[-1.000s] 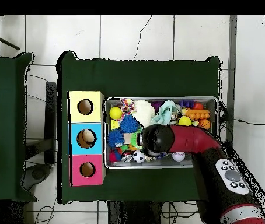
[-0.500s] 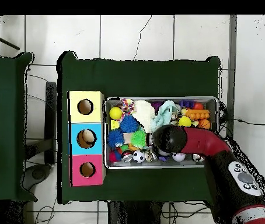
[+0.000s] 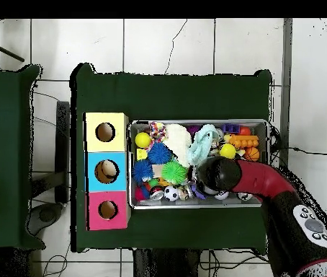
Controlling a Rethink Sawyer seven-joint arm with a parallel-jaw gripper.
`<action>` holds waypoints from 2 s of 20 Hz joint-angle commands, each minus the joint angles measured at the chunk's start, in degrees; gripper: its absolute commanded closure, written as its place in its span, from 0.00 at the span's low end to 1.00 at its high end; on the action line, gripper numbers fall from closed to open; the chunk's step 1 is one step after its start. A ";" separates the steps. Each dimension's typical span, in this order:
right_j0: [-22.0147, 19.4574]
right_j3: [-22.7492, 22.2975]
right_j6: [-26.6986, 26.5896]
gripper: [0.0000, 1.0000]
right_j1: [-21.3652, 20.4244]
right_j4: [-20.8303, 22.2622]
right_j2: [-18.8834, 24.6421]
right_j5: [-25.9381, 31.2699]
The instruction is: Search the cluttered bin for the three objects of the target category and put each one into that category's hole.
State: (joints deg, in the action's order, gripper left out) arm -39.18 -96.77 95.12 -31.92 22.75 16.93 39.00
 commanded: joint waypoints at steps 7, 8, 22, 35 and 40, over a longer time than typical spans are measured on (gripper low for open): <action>-1.36 -0.68 -9.66 1.00 2.03 5.71 5.47 0.19; -0.51 -0.05 -9.41 1.00 1.87 5.81 5.00 1.86; 2.96 -6.76 -2.01 1.00 -1.68 3.63 4.92 -0.73; 10.18 -8.89 0.66 1.00 -12.31 -0.35 3.59 4.12; 11.32 -6.90 0.22 1.00 -12.10 -1.00 3.31 4.77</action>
State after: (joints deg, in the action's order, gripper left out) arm -27.90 -102.88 95.12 -43.57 23.48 17.38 39.04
